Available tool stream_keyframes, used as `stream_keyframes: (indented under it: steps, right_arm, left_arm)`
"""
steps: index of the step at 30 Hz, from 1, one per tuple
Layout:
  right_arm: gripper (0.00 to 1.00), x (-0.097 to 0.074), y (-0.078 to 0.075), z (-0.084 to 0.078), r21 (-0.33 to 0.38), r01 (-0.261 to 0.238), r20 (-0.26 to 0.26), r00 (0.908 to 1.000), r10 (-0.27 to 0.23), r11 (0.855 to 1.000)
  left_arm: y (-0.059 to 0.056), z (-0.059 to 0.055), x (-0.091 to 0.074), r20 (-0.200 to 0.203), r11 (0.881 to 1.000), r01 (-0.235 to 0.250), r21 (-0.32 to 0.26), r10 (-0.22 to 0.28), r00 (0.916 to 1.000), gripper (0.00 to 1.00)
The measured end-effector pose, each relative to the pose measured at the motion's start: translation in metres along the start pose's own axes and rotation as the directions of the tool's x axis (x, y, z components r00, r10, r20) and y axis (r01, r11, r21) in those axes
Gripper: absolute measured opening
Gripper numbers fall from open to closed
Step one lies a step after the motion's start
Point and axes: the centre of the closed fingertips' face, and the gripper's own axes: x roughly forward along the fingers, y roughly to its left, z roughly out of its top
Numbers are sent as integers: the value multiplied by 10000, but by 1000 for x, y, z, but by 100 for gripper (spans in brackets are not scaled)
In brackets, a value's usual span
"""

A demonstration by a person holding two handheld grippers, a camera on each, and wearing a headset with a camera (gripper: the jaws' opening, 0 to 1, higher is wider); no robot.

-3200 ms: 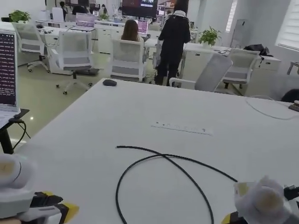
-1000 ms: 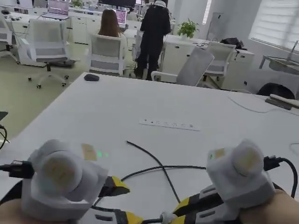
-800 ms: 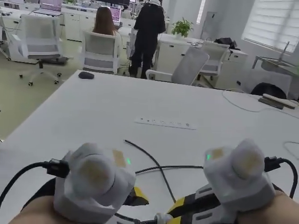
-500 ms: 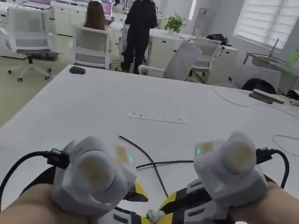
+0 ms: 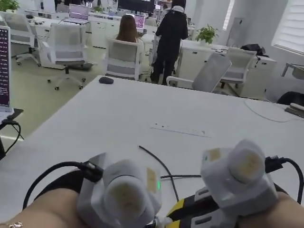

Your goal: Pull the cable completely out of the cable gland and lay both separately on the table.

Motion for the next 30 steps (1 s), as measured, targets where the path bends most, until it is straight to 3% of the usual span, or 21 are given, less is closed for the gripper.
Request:
stream_keyframes:
  steps: [6, 10, 17, 20, 22, 26, 30]
  right_arm:
    - [13, 3, 2, 2, -250, -388, 20, 9992, 389, 9989]
    - [13, 1, -4, 0, -342, -363, -3, 9993, 363, 9988]
    - [13, -4, -6, -2, -275, -280, 77, 9996, 282, 9992]
    - [13, -6, -9, -3, -188, -115, 136, 9998, 118, 9998]
    - [13, -7, -10, -3, -95, -38, 155, 9999, 39, 9999]
    - [13, -7, -7, -3, 29, 18, 228, 9997, -18, 10000]
    - [13, -5, -7, -2, 356, 52, 199, 9998, -59, 9994]
  left_arm:
    - [2, 7, 6, -70, 10000, -5, 86, 6, 10000, 18]
    - [5, 5, 9, -384, 9996, -62, 289, 73, 9992, 17]
    - [7, 10, 11, -391, 9987, 36, 503, -16, 9992, 17]
    - [9, 12, 13, -345, 9994, -70, 341, 81, 9994, 17]
    - [11, 11, 14, -387, 9998, -157, 77, 160, 9991, 17]
    - [9, 3, 16, -726, 9998, -100, 152, 111, 9973, 17]
    - [8, 3, 13, -701, 9995, -148, 264, 166, 9974, 17]
